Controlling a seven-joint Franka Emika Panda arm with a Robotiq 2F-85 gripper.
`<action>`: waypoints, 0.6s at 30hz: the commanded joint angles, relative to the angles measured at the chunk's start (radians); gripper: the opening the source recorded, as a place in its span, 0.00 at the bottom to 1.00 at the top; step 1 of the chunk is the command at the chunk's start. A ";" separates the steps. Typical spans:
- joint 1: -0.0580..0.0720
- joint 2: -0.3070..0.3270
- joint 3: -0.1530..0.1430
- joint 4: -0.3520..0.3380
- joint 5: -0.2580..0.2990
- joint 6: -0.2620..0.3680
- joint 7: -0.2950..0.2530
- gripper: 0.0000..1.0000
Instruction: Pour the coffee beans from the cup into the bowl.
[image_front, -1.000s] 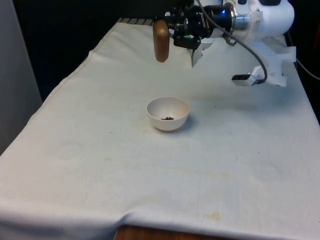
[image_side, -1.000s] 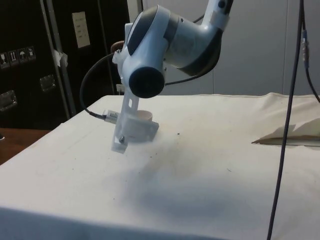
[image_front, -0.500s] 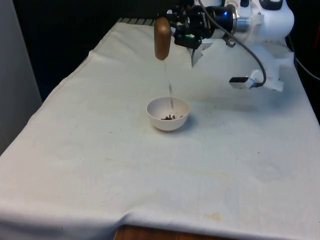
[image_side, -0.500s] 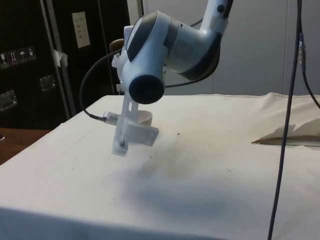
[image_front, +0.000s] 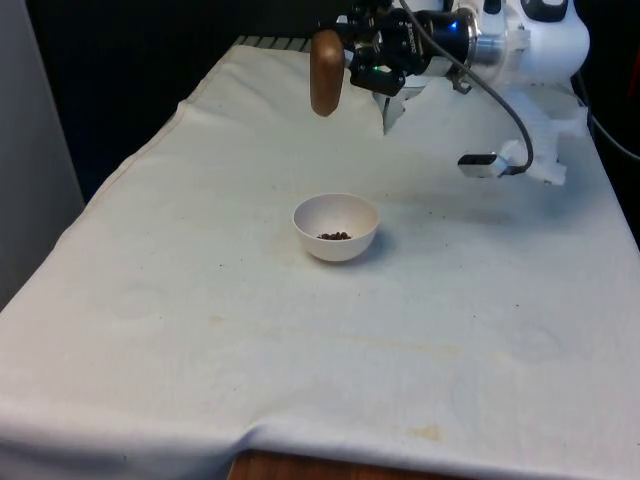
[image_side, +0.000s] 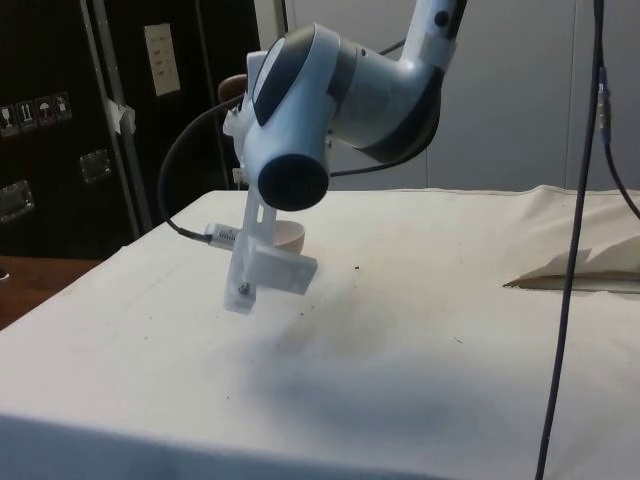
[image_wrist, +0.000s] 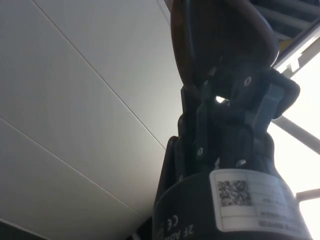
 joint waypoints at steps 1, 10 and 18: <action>0.000 0.006 -0.001 0.004 -0.002 -0.001 -0.002 0.05; -0.002 -0.001 0.004 0.002 0.007 0.011 -0.004 0.05; -0.004 -0.021 0.010 -0.010 0.022 0.020 -0.007 0.05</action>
